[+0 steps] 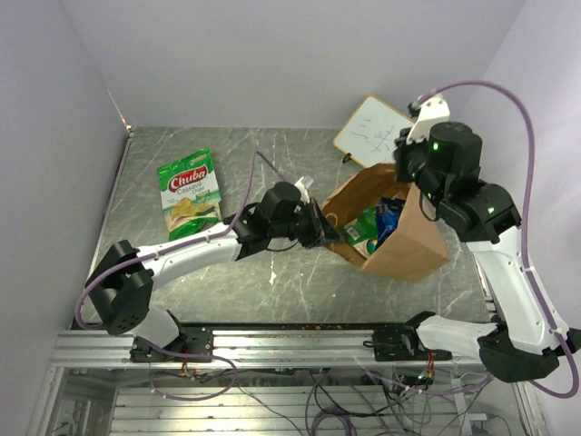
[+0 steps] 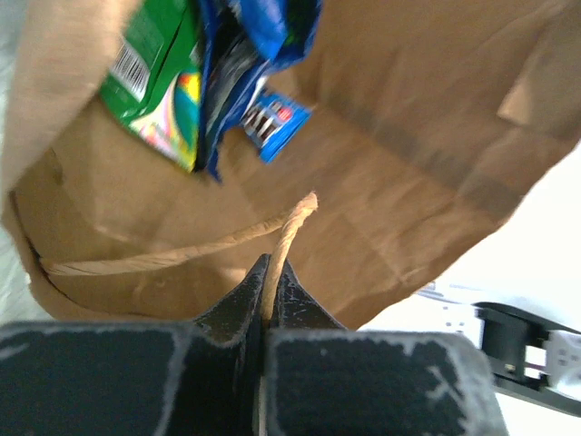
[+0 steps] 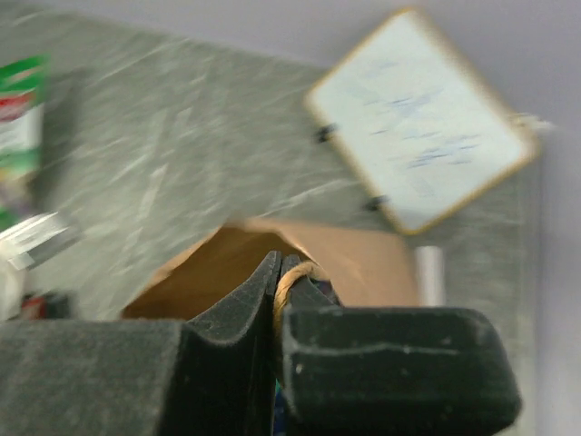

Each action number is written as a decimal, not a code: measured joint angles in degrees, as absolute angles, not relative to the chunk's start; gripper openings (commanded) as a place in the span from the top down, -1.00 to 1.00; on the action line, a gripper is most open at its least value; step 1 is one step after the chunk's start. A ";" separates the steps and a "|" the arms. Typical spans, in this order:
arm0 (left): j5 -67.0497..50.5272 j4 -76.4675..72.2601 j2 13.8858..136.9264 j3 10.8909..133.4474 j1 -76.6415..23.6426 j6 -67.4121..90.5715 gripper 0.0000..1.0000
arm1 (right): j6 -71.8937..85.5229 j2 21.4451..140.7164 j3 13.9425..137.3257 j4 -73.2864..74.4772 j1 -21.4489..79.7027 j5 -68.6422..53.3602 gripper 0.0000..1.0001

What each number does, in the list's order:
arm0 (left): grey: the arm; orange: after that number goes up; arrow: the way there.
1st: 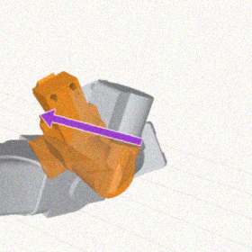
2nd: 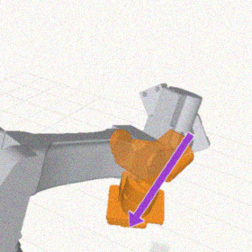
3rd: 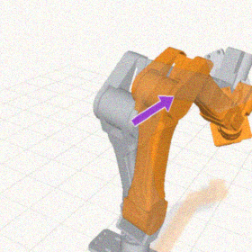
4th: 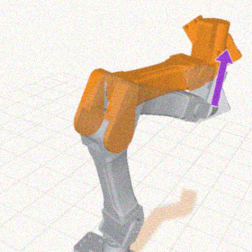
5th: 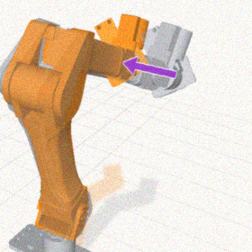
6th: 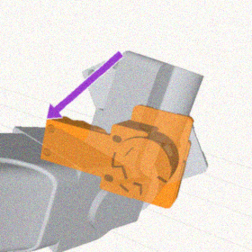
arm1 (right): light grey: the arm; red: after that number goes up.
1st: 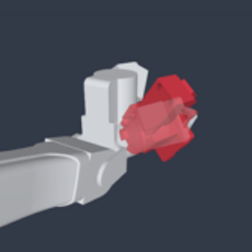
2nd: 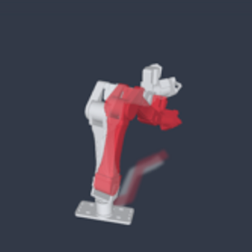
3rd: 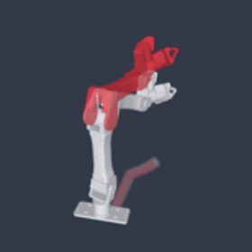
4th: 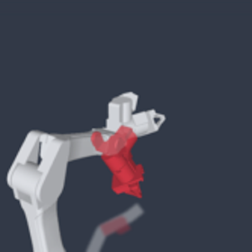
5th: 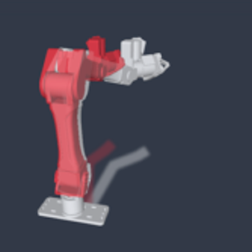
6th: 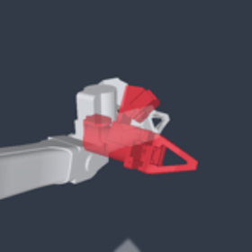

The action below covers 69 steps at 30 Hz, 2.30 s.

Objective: Take the snacks out of the paper bag
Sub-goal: Adjust the paper bag at the center of the board.

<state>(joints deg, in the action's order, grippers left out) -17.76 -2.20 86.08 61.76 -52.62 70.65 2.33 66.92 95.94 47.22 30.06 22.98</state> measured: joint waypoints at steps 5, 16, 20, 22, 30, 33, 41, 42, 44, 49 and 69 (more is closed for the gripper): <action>-15.49 2.24 80.64 53.52 -53.47 68.60 0.73 | 14.26 60.77 81.93 41.19 30.26 1.15 1.00; -11.09 9.19 67.31 47.97 -55.18 63.00 0.04 | 31.59 55.35 78.72 39.35 30.33 -5.98 1.00; -8.78 15.27 64.07 47.97 -56.14 60.73 -0.27 | 34.39 54.15 76.84 37.69 30.30 -7.68 1.00; -7.29 19.05 61.71 48.14 -56.25 59.35 -0.38 | 36.21 53.74 73.78 36.62 30.30 -10.50 1.00; 0.30 34.26 53.01 53.34 -56.36 56.07 -0.75 | 37.39 56.62 69.73 38.61 30.33 -19.79 1.00; 2.11 36.47 51.16 56.12 -56.34 54.65 -0.66 | 34.54 56.71 71.79 41.32 30.33 -20.60 1.00; 0.12 25.69 57.14 54.85 -56.36 53.25 -0.36 | 32.53 55.24 72.01 42.15 30.33 -18.87 1.00; -0.43 22.76 59.11 53.23 -56.36 53.76 -0.34 | 32.49 55.09 72.20 42.81 30.33 -17.61 1.00; -1.23 18.74 62.46 50.98 -56.36 54.81 -0.31 | 32.32 55.05 73.58 45.04 30.33 -14.57 1.00; -1.98 12.78 68.51 49.82 -56.40 56.14 -0.37 | 29.52 54.19 80.42 49.21 30.33 -5.93 1.00; 4.21 24.38 66.74 56.29 -54.70 51.48 -0.99 | 15.38 53.52 89.49 56.51 30.33 11.86 1.00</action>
<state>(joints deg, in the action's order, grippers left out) 4.21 24.38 66.74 56.29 -54.70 51.48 15.38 53.52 89.49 56.51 30.33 11.86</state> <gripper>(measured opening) 0.978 0.004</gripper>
